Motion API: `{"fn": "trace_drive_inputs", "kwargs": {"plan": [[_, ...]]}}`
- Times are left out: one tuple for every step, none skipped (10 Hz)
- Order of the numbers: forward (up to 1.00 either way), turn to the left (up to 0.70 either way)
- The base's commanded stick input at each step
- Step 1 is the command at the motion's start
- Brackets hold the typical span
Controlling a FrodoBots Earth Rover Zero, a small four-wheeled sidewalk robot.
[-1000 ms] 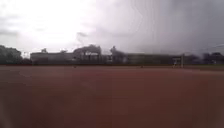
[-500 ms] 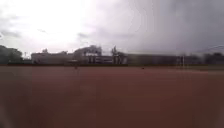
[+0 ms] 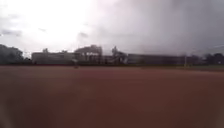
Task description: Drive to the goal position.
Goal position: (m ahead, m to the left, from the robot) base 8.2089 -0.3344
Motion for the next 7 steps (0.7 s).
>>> {"fn": "trace_drive_inputs", "kwargs": {"plan": [[0.5, 0.0], [0.5, 0.0], [0.5, 0.0], [0.5, 0.0], [0.5, 0.0], [0.5, 0.0], [0.5, 0.0]]}}
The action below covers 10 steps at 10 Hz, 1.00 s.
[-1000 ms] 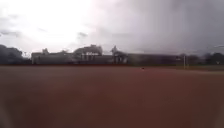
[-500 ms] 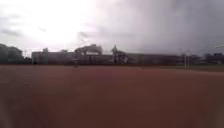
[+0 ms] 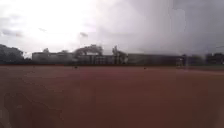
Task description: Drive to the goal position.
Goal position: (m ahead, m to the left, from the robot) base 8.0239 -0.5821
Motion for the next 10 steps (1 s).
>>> {"fn": "trace_drive_inputs", "kwargs": {"plan": [[0.5, 0.0], [0.5, 0.0], [0.5, 0.0], [0.5, 0.0], [0.5, 0.0], [0.5, 0.0], [0.5, 0.0], [0.5, 0.0], [0.5, 0.0], [0.5, 0.0]]}}
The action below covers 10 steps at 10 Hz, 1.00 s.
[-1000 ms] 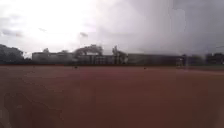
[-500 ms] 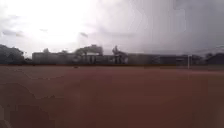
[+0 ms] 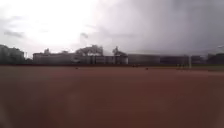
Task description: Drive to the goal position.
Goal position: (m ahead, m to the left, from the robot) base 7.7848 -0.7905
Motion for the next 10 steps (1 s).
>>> {"fn": "trace_drive_inputs", "kwargs": {"plan": [[0.5, 0.0], [0.5, 0.0], [0.5, 0.0], [0.5, 0.0], [0.5, 0.0], [0.5, 0.0], [0.5, 0.0], [0.5, 0.0], [0.5, 0.0], [0.5, 0.0]]}}
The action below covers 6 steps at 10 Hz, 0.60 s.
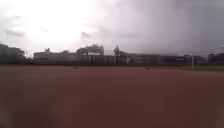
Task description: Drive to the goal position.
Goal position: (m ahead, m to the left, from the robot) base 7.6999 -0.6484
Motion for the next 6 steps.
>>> {"fn": "trace_drive_inputs", "kwargs": {"plan": [[0.5, 0.0], [0.5, 0.0], [0.5, 0.0], [0.5, 0.0], [0.5, 0.0], [0.5, 0.0]]}}
